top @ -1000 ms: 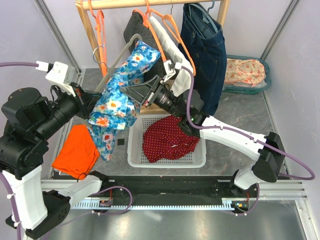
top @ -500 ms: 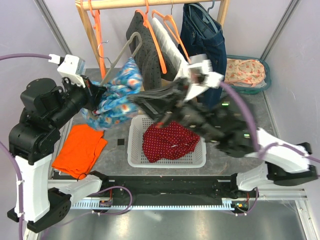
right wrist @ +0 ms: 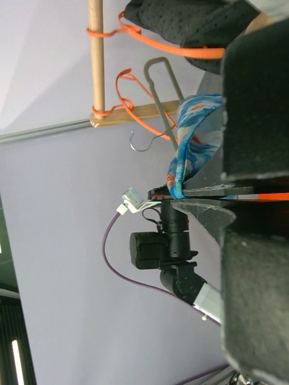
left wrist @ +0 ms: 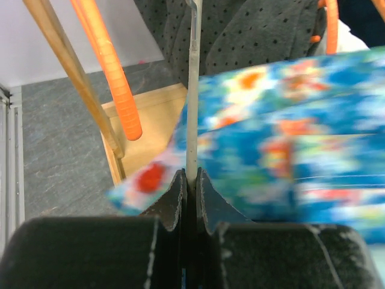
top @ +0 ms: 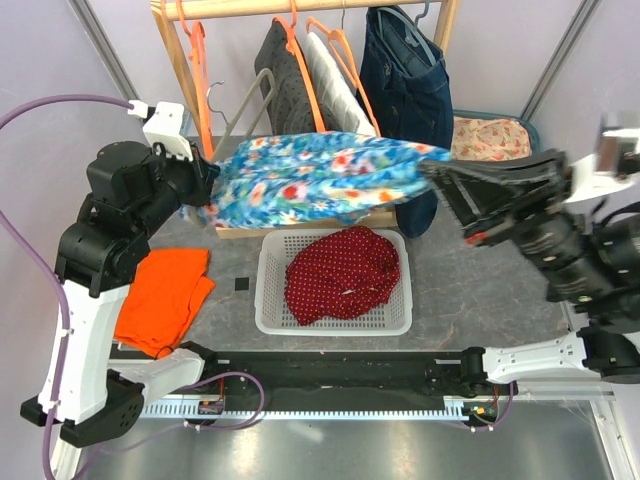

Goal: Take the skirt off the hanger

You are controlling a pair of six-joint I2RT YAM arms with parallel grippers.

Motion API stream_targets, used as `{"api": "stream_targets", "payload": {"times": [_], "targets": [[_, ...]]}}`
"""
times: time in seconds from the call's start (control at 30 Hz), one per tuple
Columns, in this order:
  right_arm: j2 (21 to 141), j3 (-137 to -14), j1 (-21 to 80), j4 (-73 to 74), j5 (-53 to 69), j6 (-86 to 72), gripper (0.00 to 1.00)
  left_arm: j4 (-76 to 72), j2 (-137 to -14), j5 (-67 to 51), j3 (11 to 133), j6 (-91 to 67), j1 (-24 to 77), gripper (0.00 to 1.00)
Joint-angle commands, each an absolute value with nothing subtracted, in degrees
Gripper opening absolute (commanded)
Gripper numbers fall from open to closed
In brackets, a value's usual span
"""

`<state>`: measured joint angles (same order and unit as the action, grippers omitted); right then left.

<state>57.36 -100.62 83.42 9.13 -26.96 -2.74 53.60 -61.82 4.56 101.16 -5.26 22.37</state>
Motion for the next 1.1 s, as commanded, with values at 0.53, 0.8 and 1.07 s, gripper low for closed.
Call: {"api": "stream_targets", "payload": {"times": [0.53, 0.8, 1.07], "targets": [[69.9, -107.6, 83.8, 18.2, -38.7, 2.5, 0.02, 45.2, -66.4, 9.1, 106.0, -3.9, 22.2, 0.02], [72.5, -107.4, 83.8, 18.8, -39.6, 2.4, 0.02, 44.9, -65.7, 11.9, 105.2, -4.3, 22.1, 0.02], [75.9, -109.8, 83.7, 14.2, -46.7, 9.1, 0.03, 44.6, -61.9, 17.6, 99.8, -0.6, 22.1, 0.02]]}}
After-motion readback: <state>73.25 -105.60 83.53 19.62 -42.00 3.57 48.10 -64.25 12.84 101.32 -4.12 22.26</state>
